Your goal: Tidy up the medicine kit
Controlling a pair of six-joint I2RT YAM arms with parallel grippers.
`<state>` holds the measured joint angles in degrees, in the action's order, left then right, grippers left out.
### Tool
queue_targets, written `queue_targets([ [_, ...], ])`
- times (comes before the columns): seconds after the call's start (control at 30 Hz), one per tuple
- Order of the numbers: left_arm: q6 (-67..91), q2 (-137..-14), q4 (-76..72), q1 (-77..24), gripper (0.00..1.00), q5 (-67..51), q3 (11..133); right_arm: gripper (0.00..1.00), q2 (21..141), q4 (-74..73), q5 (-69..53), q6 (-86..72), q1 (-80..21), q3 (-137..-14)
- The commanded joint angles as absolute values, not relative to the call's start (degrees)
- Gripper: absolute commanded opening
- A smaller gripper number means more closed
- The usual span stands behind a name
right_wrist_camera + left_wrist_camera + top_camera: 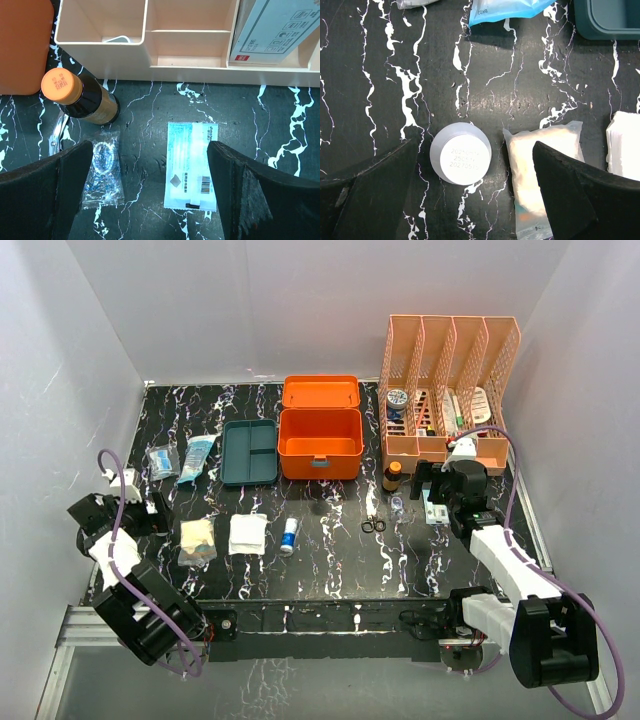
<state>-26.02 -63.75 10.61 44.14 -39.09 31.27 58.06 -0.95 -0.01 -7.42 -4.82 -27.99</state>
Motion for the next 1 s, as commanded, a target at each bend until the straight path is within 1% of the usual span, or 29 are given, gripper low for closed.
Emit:
queue_targets([
  [0.0,-31.33,-64.18,11.88,44.47,0.97,-41.73,32.00,0.98,58.09,3.73,-0.29,-7.40,-5.09,-31.01],
  [0.3,-34.61,-65.10,10.00,44.47,0.94,-42.63,29.22,0.98,56.74,3.13,0.56,-8.61,-5.09,-30.55],
  [0.47,-35.37,-66.64,9.72,44.49,0.90,-42.54,28.72,0.98,56.30,2.81,0.85,-9.23,-5.09,-30.68],
  [0.67,-32.88,-66.73,4.56,44.49,0.79,-42.87,27.02,0.98,56.07,2.81,0.88,-9.92,-5.10,-30.52],
  [0.97,-27.38,-65.03,-5.28,44.48,0.77,-43.78,22.12,0.98,56.22,3.50,0.98,-9.76,-5.09,-30.14],
])
